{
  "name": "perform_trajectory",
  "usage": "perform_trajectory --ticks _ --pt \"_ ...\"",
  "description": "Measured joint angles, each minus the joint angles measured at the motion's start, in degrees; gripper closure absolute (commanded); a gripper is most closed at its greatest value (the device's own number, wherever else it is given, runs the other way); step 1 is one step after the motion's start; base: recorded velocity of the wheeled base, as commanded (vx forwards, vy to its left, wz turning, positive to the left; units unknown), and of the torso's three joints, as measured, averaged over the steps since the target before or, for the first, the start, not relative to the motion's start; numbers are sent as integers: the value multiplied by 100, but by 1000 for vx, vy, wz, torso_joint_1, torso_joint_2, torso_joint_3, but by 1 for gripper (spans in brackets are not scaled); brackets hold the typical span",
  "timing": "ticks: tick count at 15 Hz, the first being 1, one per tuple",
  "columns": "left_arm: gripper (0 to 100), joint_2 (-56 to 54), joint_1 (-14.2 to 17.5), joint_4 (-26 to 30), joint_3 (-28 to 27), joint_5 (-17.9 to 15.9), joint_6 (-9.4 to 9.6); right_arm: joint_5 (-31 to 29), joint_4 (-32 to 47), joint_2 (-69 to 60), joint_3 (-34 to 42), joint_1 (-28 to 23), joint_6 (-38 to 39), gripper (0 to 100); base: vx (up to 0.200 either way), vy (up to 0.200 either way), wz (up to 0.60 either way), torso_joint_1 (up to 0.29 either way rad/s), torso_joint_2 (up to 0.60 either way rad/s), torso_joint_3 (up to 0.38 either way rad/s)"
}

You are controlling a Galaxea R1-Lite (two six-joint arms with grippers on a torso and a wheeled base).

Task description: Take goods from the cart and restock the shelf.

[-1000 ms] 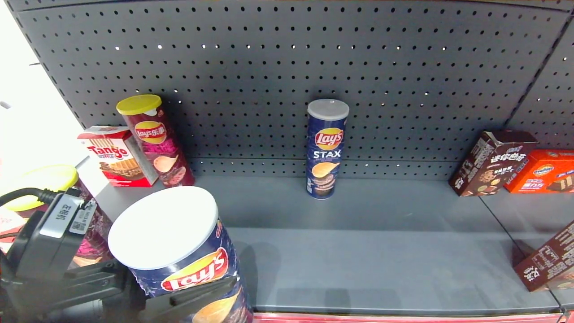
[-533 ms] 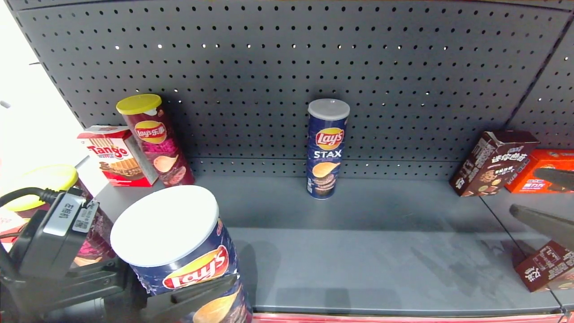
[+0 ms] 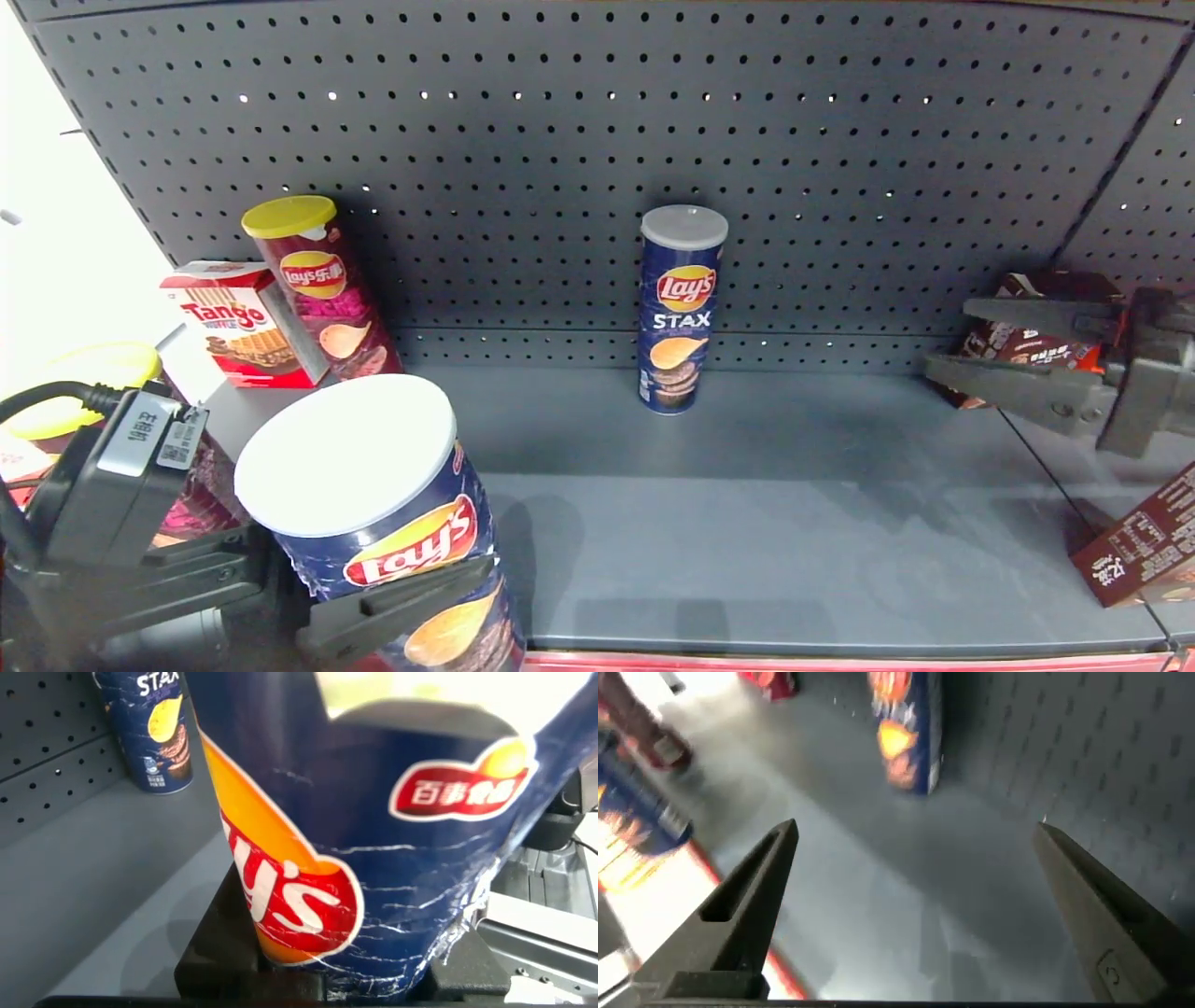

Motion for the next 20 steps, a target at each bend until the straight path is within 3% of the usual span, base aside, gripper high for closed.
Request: perform_trajectory --ticks 5,11,20 --pt "100 13 9 6 13 51 -6 230 -917 1221 -697 128 -306 0 0 0 0 0 0 0" --pt "100 13 69 0 57 54 -13 1935 -1202 1999 -1036 91 -708 0 0 0 0 0 0 0" --pt "100 16 85 -5 29 49 -16 2069 -1207 2832 -1908 251 -780 0 0 0 0 0 0 0"
